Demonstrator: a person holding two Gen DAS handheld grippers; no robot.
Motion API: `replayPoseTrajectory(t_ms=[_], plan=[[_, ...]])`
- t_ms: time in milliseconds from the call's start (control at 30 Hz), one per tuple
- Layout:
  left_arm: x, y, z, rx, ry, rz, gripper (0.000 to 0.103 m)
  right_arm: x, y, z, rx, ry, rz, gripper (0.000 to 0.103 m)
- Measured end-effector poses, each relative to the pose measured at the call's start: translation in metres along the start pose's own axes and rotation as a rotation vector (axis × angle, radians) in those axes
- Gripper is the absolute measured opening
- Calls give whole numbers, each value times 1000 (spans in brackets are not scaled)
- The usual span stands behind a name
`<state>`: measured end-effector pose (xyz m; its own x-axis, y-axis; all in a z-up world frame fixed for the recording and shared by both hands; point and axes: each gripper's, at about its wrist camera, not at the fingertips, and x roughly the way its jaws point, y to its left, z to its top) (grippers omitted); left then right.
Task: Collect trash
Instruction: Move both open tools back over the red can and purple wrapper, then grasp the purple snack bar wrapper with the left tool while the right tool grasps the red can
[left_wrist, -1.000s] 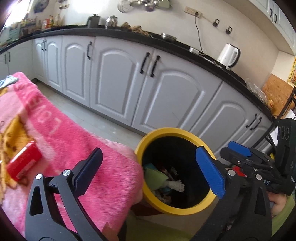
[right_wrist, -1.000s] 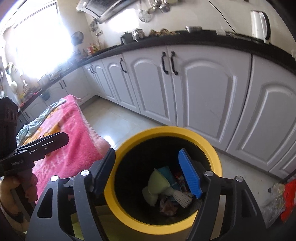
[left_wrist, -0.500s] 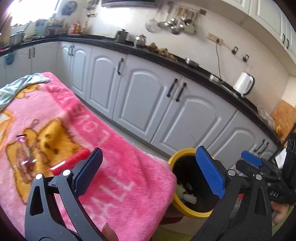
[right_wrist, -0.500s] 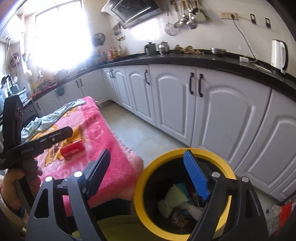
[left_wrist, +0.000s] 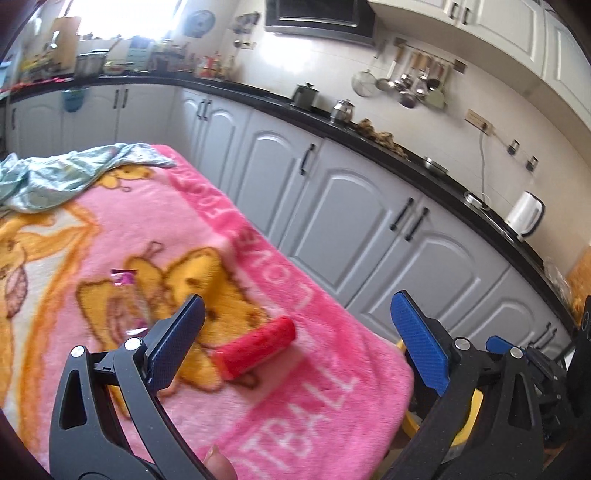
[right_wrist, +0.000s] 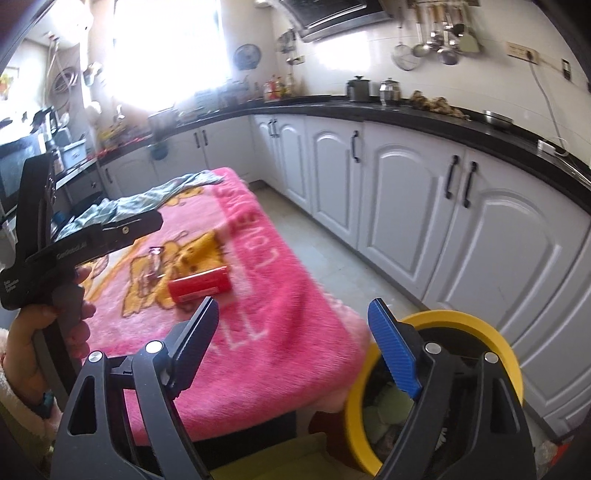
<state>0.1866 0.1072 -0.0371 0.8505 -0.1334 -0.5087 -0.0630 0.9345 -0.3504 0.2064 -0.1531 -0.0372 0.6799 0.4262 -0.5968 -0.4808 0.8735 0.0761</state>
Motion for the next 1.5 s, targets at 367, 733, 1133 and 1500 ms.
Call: replayPoseTrajectory(t_ms=[367, 733, 1133, 1500], plan=[[-7, 56, 8, -96, -24, 83, 92, 45, 52, 9, -49, 54, 70, 80], [4, 114, 7, -212, 6, 158, 92, 111, 91, 5, -75, 156, 140, 87], [42, 140, -2, -276, 108, 140, 92, 172, 112, 4, -149, 203, 117, 96], [70, 150, -9, -282, 170, 188, 54, 202, 117, 6, -140, 249, 126, 96]])
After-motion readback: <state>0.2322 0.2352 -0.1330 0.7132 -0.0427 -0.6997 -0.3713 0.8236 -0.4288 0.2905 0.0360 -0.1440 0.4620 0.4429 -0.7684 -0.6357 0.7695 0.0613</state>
